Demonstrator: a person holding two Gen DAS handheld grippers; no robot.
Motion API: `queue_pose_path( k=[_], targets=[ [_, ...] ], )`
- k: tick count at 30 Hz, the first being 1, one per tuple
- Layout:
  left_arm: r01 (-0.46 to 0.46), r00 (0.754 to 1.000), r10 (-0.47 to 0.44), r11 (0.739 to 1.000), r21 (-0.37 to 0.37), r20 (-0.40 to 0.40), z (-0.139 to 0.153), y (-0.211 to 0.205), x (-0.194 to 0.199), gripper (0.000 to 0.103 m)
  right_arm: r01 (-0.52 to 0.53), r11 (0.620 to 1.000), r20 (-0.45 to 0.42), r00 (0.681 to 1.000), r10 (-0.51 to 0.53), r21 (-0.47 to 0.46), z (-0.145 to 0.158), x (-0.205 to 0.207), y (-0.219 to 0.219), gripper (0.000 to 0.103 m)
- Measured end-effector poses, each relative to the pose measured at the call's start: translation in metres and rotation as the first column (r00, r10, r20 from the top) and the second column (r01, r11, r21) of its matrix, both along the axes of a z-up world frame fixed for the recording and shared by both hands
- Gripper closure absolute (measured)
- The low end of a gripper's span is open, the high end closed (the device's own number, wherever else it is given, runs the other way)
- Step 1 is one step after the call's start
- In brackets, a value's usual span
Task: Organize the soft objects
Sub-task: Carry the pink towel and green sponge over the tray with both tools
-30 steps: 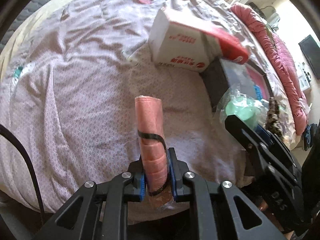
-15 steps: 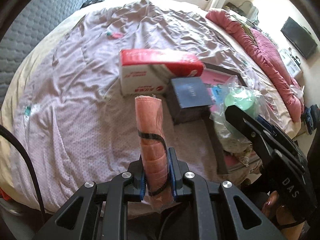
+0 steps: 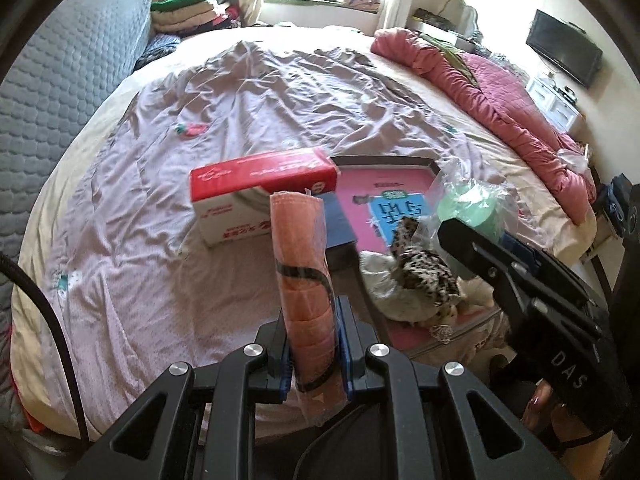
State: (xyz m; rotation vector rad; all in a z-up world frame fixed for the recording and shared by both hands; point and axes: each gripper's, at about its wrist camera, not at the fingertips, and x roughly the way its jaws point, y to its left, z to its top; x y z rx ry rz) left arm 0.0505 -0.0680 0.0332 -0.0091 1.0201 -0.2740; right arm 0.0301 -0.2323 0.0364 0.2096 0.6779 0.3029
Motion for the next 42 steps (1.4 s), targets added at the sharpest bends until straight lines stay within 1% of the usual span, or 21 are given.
queue_pose_path(
  k=[9,15,17,20,23,28,31,32,34,42],
  targets=[
    [0.05,0.999,-0.05,0.998,0.031,0.013,0.006,-0.035,0.004,0.084,0.064,0.997,0.032,0.997,-0.065,0.041,0.012,-0.009,-0.042,0.059],
    [0.092,0.995,-0.093,0.995,0.046,0.018,0.006,-0.065,0.012,0.084,0.112,0.992,0.029,0.993,-0.114,0.054,0.011,-0.01,-0.07,0.059],
    [0.109,0.994,-0.11,0.993,0.047,0.015,0.005,-0.076,0.016,0.084,0.131,0.989,0.026,0.991,-0.133,0.072,0.009,-0.011,-0.082,0.059],
    [0.132,0.991,-0.133,0.99,0.055,0.006,0.0,-0.09,0.021,0.084,0.17,0.983,0.023,0.985,-0.172,0.071,0.006,-0.012,-0.101,0.059],
    [0.155,0.988,-0.155,0.986,0.058,-0.005,-0.006,-0.105,0.025,0.084,0.206,0.974,0.009,0.978,-0.208,0.093,0.001,-0.014,-0.118,0.059],
    [0.17,0.985,-0.169,0.984,0.06,-0.026,-0.018,-0.119,0.035,0.084,0.257,0.964,-0.005,0.966,-0.257,0.071,-0.007,-0.014,-0.14,0.059],
    [0.172,0.985,-0.17,0.984,0.056,-0.042,-0.026,-0.125,0.04,0.084,0.289,0.957,-0.01,0.957,-0.289,0.032,-0.012,-0.012,-0.151,0.059],
    [0.172,0.984,-0.17,0.983,0.058,-0.05,-0.031,-0.128,0.043,0.084,0.301,0.953,-0.017,0.954,-0.3,0.038,-0.015,-0.013,-0.157,0.059],
    [0.177,0.983,-0.174,0.983,0.055,-0.058,-0.037,-0.132,0.046,0.084,0.311,0.949,-0.026,0.95,-0.31,0.054,-0.019,-0.012,-0.164,0.059],
    [0.201,0.977,-0.196,0.977,0.066,-0.079,-0.057,-0.15,0.061,0.084,0.322,0.946,-0.057,0.946,-0.32,0.034,-0.035,0.003,-0.172,0.059]
  ],
)
